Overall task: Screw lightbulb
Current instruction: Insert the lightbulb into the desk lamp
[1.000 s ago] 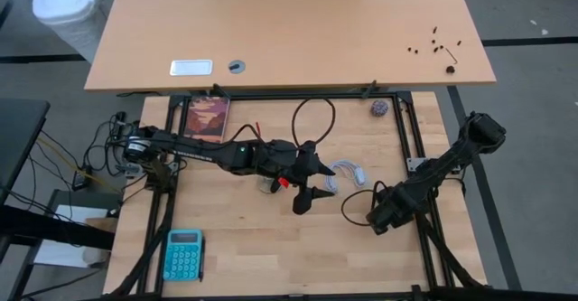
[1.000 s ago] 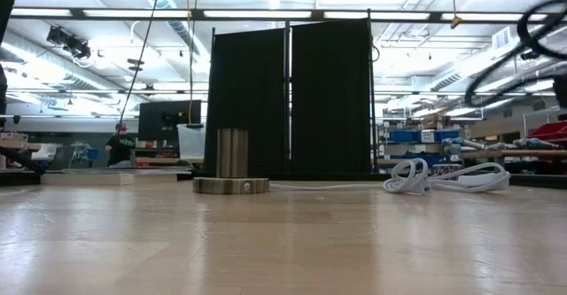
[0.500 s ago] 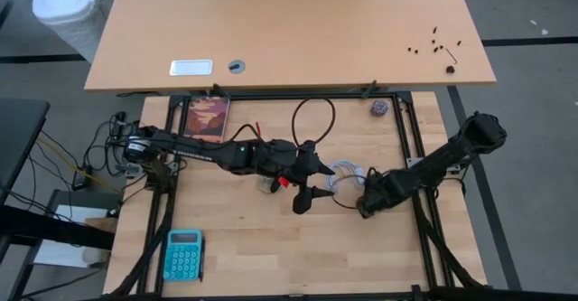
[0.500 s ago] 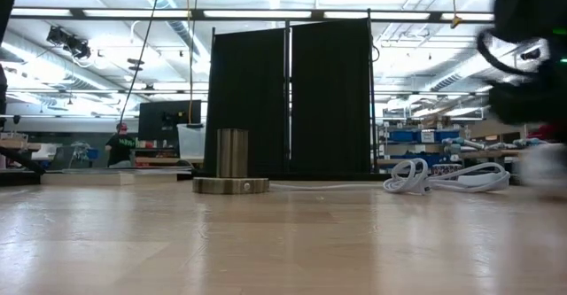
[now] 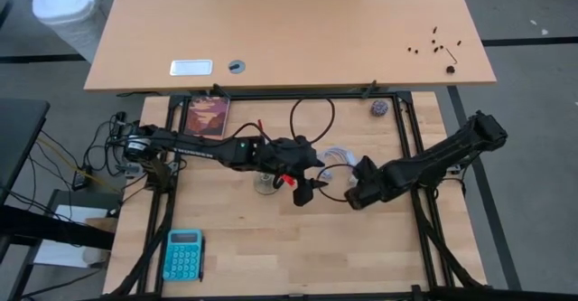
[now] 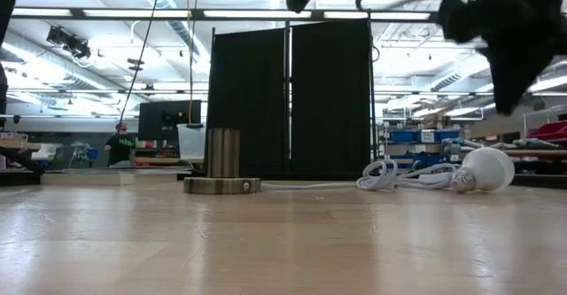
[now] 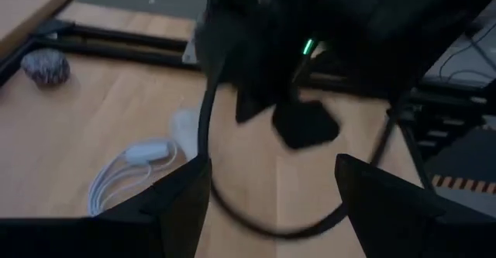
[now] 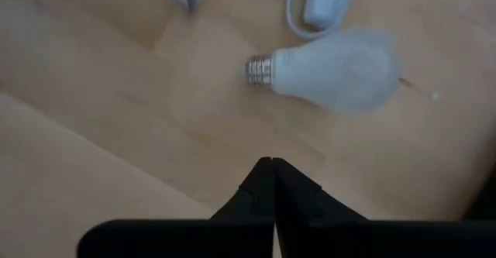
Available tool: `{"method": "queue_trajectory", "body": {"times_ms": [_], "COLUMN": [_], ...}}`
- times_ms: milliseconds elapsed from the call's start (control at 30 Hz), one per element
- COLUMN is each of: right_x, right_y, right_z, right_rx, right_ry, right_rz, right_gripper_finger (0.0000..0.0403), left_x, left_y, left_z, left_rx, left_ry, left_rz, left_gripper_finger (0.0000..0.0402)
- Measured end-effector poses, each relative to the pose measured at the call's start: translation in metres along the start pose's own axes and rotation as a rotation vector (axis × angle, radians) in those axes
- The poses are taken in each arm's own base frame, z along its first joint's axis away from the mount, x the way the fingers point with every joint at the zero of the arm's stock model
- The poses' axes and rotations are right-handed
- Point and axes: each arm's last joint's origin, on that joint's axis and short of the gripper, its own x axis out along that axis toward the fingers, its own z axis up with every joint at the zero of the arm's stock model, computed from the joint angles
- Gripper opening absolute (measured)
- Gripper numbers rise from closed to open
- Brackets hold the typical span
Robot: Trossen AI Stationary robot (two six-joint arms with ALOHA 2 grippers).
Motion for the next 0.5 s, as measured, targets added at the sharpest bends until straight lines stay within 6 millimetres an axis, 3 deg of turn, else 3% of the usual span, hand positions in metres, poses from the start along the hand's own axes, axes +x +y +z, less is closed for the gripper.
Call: {"method": "queue_trajectory", "body": {"times_ms": [333, 500], "right_x": [-0.084, -0.09], "right_y": [-0.011, -0.032], "right_z": [0.021, 0.018], "right_rx": [0.177, 0.185], "right_ry": [-0.17, -0.132], "right_rz": [0.166, 0.068], "right_gripper_finger": [0.001, 0.0031], "left_x": [0.013, 0.034], "left_y": [0.005, 0.004], "left_z": [-0.001, -0.007], "left_rx": [-0.017, -0.044], "left_ry": [-0.031, -0.055], "left_rz": [-0.01, -0.045], "left_gripper_finger": [0.0277, 0.0277]}}
